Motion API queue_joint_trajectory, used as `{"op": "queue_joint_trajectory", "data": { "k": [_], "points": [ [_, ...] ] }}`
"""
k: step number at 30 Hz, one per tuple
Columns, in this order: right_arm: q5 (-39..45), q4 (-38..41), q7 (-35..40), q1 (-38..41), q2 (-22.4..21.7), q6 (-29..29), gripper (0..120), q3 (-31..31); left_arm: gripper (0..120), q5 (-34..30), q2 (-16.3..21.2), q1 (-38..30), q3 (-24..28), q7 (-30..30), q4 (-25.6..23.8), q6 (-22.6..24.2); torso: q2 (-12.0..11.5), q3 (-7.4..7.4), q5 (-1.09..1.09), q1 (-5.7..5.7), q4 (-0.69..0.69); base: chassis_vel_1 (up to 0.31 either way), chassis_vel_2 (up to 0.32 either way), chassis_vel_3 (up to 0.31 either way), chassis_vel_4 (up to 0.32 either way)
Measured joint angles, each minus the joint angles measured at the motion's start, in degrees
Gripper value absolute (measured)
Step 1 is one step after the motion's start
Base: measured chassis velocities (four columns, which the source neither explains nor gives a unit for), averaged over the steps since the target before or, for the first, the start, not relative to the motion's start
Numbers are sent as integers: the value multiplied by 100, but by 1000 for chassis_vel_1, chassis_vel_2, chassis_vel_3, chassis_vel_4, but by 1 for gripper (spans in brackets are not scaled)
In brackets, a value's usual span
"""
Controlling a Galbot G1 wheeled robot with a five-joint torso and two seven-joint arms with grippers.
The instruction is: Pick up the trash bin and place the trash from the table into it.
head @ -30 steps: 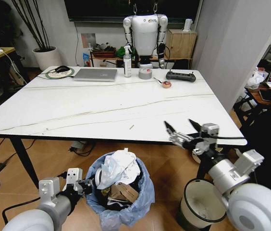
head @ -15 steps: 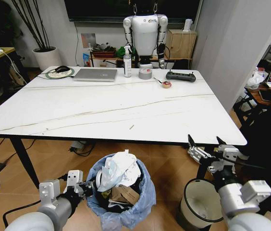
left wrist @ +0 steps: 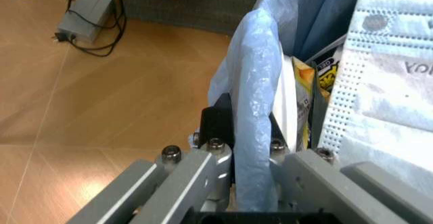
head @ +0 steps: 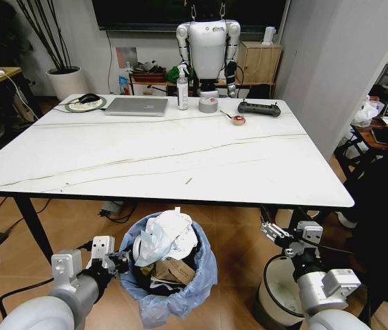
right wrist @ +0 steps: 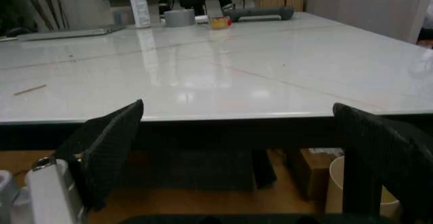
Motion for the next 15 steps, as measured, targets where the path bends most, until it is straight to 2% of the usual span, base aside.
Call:
{"op": "queue_joint_trajectory", "data": {
  "k": [6, 15],
  "points": [
    [-102, -67, 0, -112, 83, 80, 100, -16, 0, -1, -96, -9, 25, -100, 0, 0, -167, -95, 0, -72, -1, 0, 0, 0, 0],
    [-162, -162, 18, -77, 159, 114, 100, 40, 0, 37, -495, -16, 59, -586, 126, 0, -433, -242, 0, -190, -1, 0, 0, 0, 0]
  ]
}}
